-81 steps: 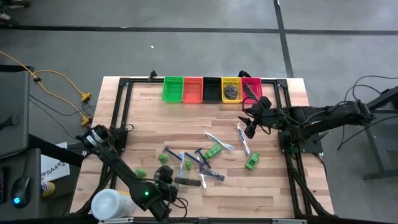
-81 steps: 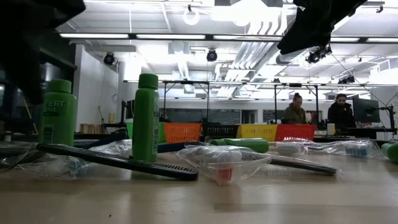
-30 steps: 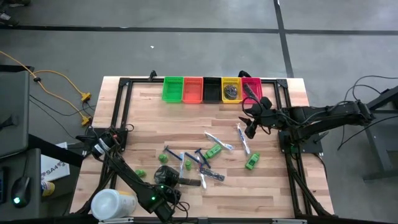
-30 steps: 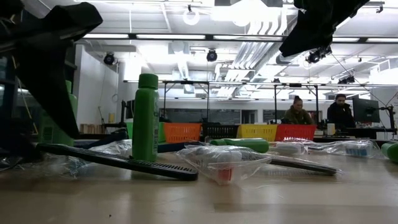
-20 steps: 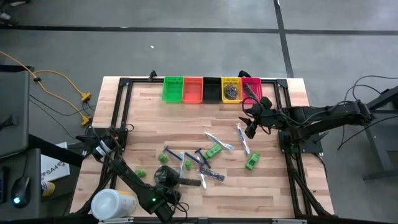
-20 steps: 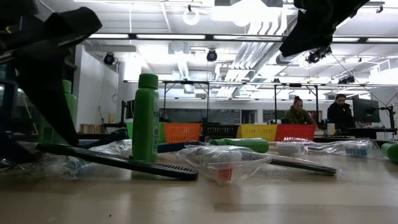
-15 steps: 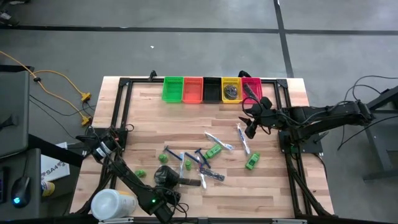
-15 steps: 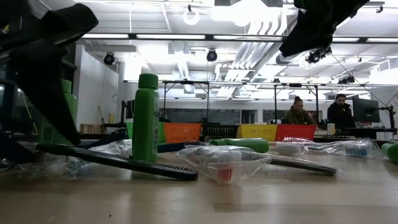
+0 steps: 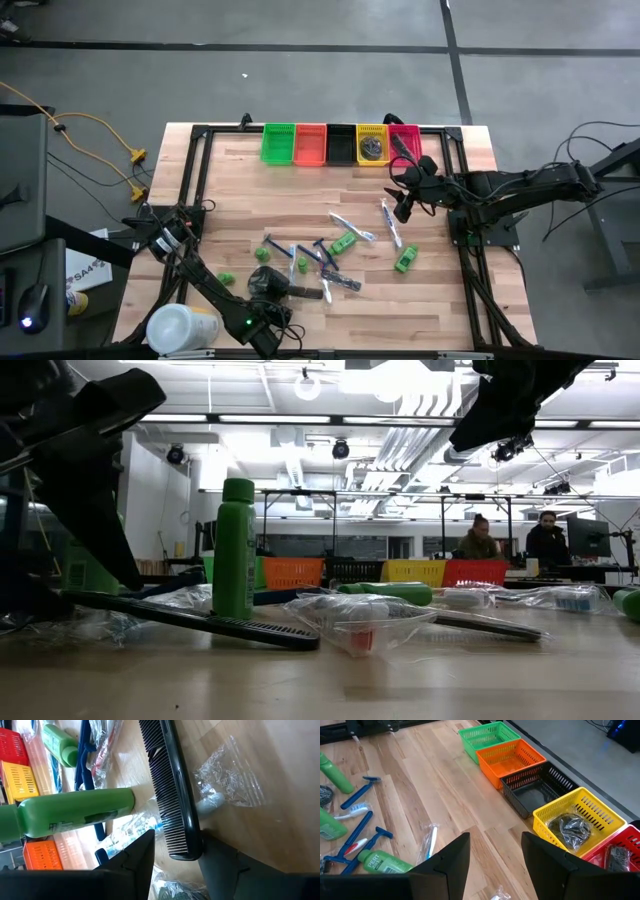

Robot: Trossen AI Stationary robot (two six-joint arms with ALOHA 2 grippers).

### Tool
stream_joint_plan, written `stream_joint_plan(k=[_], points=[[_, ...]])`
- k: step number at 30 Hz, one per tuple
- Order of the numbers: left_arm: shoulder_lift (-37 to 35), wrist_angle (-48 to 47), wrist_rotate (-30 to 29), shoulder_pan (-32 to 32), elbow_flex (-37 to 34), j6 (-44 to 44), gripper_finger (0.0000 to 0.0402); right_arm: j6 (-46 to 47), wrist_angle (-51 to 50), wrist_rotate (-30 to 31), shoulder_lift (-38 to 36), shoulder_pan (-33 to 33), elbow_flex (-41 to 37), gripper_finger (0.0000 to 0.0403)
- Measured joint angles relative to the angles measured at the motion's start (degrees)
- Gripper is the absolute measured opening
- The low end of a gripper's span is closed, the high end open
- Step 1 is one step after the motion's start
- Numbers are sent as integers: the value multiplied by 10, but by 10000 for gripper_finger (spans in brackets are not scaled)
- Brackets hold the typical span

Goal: Pick & Place Travel size toiletries
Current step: Put the black comb into the red bin

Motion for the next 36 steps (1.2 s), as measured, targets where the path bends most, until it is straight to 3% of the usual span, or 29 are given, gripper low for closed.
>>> stream_joint_plan(k=[11, 25, 31, 36], points=[[0, 0, 2, 0, 0, 0, 136, 0, 0, 0, 0, 0, 0, 171], [1, -1, 26, 0, -1, 1, 10, 0, 0, 0, 0, 0, 0, 171], [1, -5, 26, 0, -1, 2, 11, 0, 0, 0, 0, 0, 0, 171], [1, -69, 33, 0, 30, -2, 6, 0, 0, 0, 0, 0, 0, 171]])
